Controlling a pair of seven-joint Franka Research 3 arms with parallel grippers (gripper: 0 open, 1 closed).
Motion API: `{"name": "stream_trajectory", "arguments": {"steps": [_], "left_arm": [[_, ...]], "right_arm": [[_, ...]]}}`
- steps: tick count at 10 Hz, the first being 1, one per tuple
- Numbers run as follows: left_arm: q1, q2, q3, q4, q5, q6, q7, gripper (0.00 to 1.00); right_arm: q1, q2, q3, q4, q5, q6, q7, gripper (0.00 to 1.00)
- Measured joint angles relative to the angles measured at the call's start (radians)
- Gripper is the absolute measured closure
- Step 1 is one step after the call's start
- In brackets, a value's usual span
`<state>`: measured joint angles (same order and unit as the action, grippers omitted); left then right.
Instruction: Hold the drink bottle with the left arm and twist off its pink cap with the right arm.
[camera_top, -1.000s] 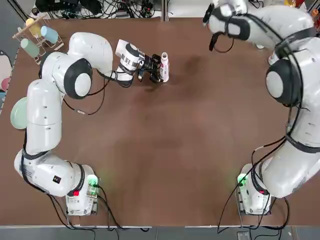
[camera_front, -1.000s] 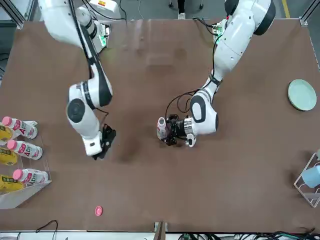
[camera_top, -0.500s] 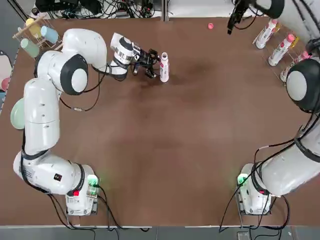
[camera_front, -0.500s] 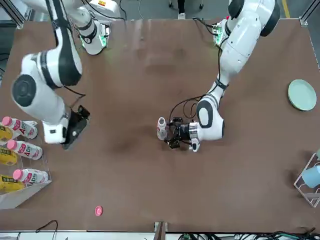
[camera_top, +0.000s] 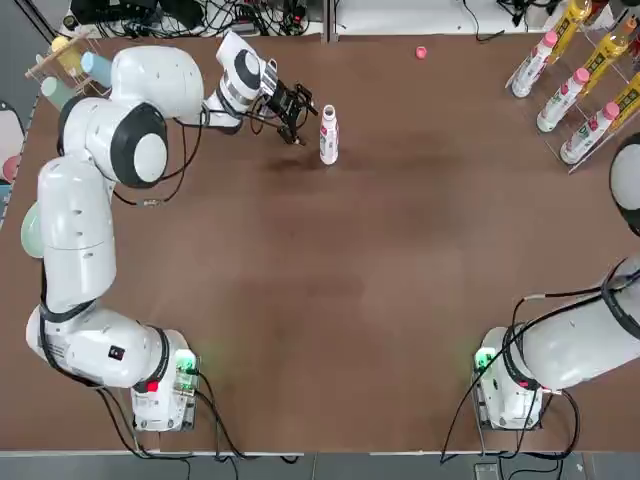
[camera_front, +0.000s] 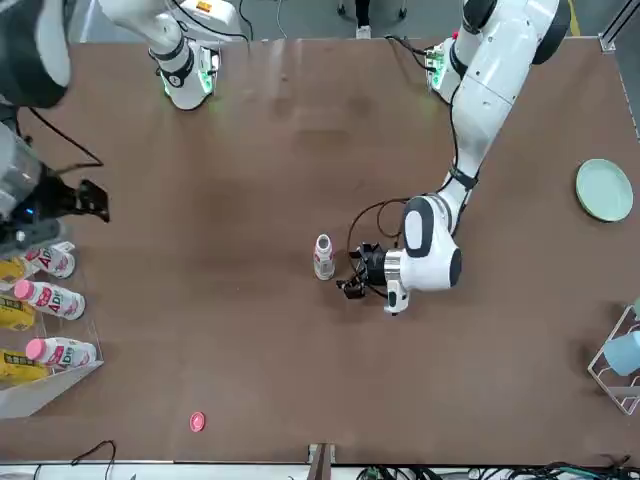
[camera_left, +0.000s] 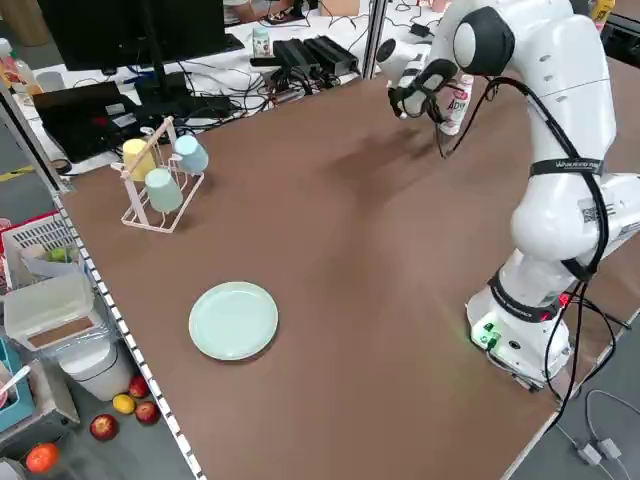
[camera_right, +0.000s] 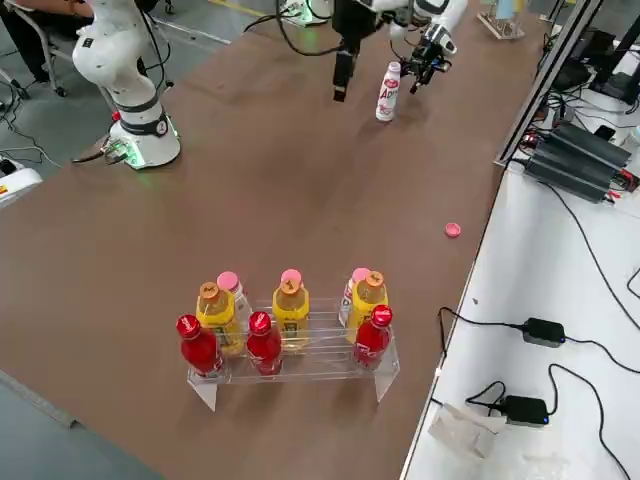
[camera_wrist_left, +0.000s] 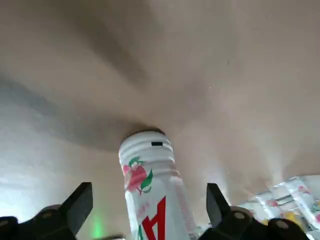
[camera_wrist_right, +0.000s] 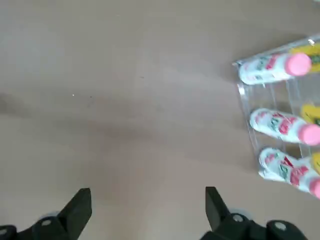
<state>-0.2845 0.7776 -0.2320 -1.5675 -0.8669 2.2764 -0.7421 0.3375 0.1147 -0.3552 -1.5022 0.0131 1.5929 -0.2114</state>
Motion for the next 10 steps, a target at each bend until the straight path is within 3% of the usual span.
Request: {"name": "stream_trajectory", "arguments": {"steps": [4, 10], "left_arm": [[0.049, -0.009, 0.002, 0.026, 0.254, -0.013, -0.047, 0.0], [0.106, -0.018, 0.005, 0.062, 0.377, -0.082, -0.076, 0.0]], "right_arm": [[-0.089, -0.092, -0.034, -0.001, 0.0, -0.073, 0.015, 0.0], [-0.102, -0.089, -0.022, 0.021, 0.0, -0.103, 0.018, 0.0]]}}
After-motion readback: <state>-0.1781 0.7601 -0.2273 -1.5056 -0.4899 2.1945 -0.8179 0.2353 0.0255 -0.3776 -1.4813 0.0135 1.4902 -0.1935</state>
